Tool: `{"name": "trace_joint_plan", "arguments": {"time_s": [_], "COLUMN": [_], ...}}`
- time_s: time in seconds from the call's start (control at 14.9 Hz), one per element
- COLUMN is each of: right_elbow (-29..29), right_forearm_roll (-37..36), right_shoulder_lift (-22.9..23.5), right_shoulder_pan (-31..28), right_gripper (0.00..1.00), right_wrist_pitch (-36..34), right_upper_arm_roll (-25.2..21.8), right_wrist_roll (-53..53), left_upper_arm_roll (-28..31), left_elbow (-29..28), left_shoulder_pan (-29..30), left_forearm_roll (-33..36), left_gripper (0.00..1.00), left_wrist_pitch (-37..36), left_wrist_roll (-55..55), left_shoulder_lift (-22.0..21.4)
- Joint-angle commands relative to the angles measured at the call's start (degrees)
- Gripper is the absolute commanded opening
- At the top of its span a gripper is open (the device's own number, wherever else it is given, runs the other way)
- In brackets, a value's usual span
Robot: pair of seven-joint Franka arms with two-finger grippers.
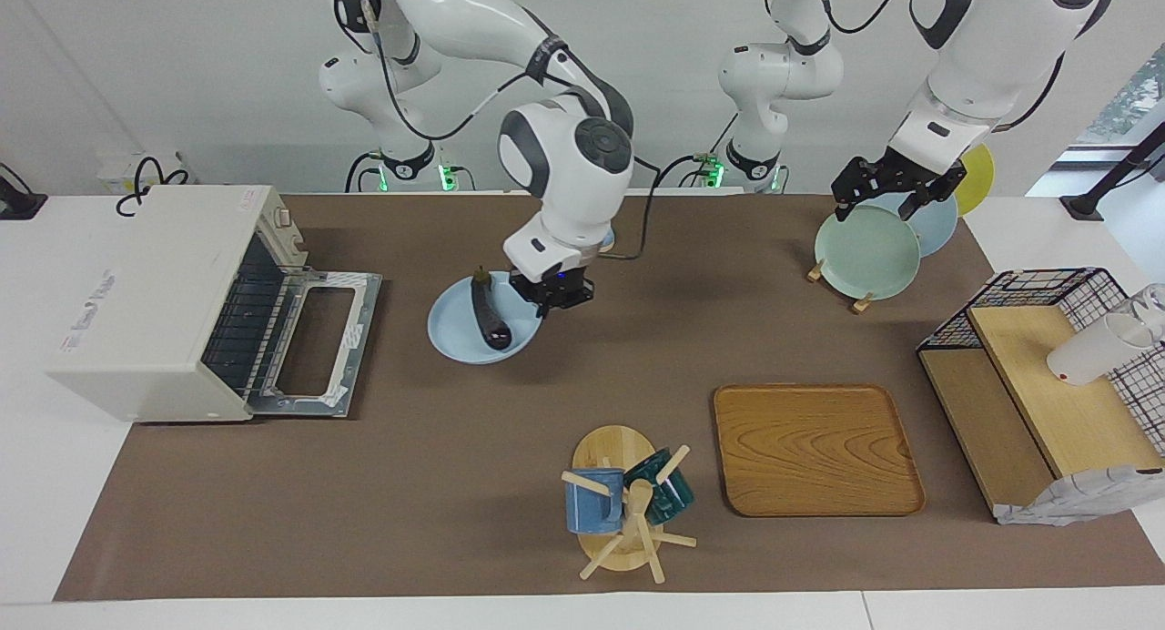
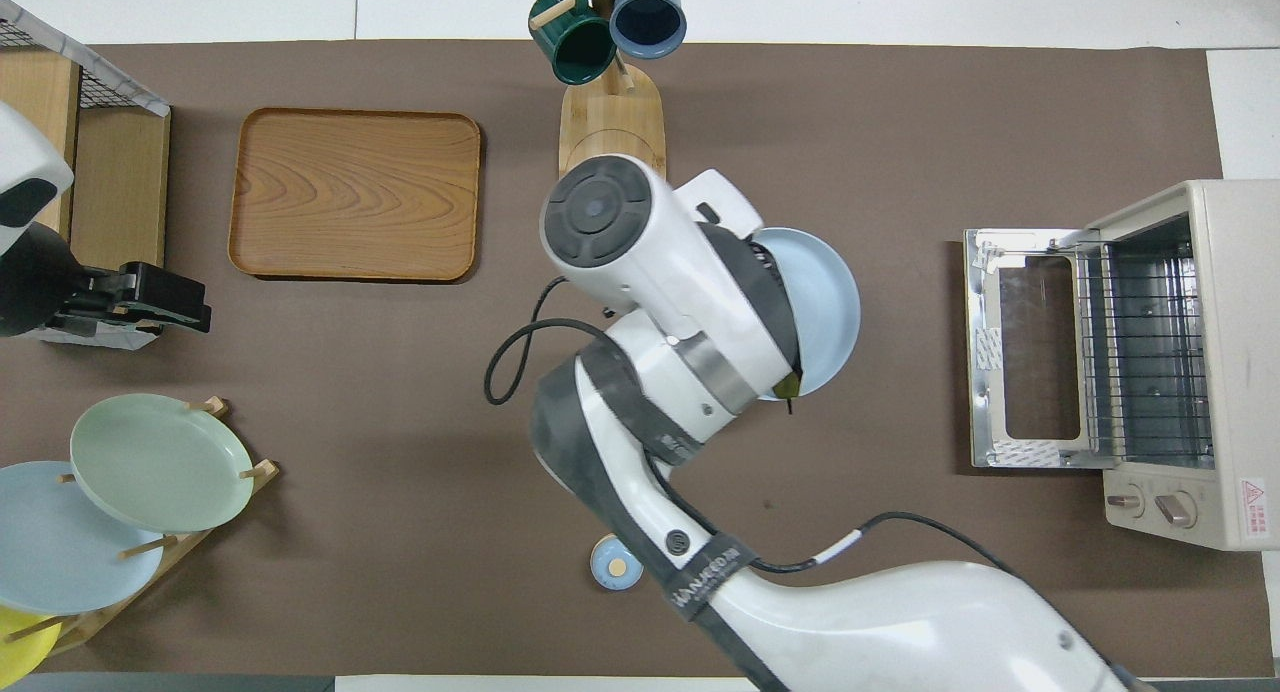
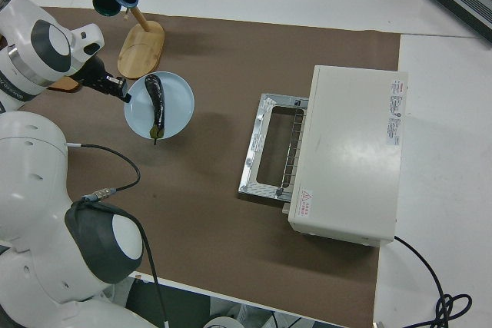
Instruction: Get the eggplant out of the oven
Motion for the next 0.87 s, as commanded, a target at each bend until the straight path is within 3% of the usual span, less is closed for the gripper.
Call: {"name": "trace_joint_plan", "arguments": {"time_s": [0.0, 0.27, 0.67, 0.81], "right_elbow": [6.2, 5.6, 1.5, 0.5], "right_forearm_roll": [2.7, 5.3, 5.6, 5.6], "right_shoulder_lift": [4.9, 6.8, 7.3, 7.3], "right_shoulder_pan": [-0.8, 1.6, 3.3, 3.2], "right_gripper": [0.00, 0.00, 0.00, 0.12], "right_wrist_pitch": [2.1, 9.7, 14.6, 18.7], "right_upper_arm_roll": [3.3, 4.2, 4.2, 4.2], "right_wrist_roll": [3.4, 6.0, 9.4, 9.4], "left_upper_arm_roll": [-0.2, -0.2, 0.0, 0.0], "left_elbow": [-0.6, -2.7, -3.1, -3.1], "left_shoulder_pan": [0.9, 1.7, 2.7, 3.0], "left_forearm_roll": [1.1, 1.1, 1.0, 1.1], "left_gripper": [1.00, 1.00, 1.00, 1.00], "left_wrist_pitch": [-0.5, -0.4, 0.2, 0.2], "left_wrist_roll": [0.0, 0.4, -0.3, -0.2], "left_shoulder_lift": [-1.1, -2.3, -2.6, -2.6]}}
